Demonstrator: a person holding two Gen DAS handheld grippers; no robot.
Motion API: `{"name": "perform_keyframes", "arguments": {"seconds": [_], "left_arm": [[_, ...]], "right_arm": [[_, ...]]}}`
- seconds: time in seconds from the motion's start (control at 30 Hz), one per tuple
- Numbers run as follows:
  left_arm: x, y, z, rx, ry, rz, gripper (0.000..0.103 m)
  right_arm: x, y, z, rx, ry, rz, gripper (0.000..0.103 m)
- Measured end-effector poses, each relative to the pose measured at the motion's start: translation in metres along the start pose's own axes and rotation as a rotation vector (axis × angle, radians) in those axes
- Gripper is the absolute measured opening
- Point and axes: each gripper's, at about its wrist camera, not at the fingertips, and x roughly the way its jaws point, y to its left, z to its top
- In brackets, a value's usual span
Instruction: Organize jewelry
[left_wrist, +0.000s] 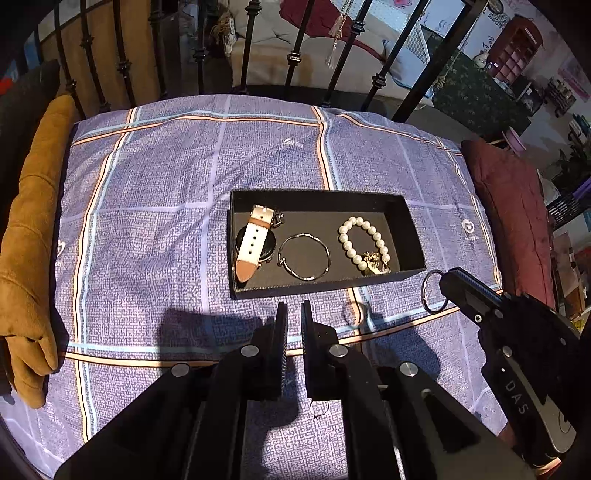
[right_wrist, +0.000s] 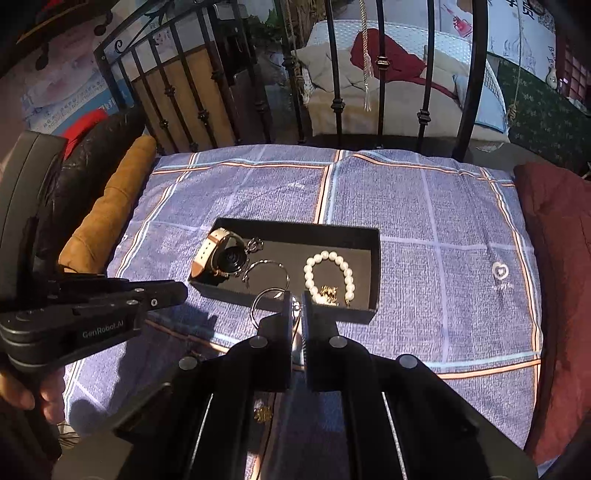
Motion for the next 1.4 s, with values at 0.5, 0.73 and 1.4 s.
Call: {"name": "perform_keyframes", "arguments": {"seconds": [0.5,0.73,1.4], "left_arm": [[0.016,0.002,0.029,-0.012,-0.018,0.027,0.007],[0.022,0.003,0.033,-0.021,-0.015,0.024,0.007],[0.038,0.000,0.042,0.009,-0.006,0.066,0.007]], "right_arm": [[0.044,-0.022,0.034,0.048,0.009,-0.049,0.005],[0.047,-0.022,0.038,0.048,0.008,-0.052,0.005],[0.058,-0.024,0.042,0.041,0.031,-0.072,0.005]]}}
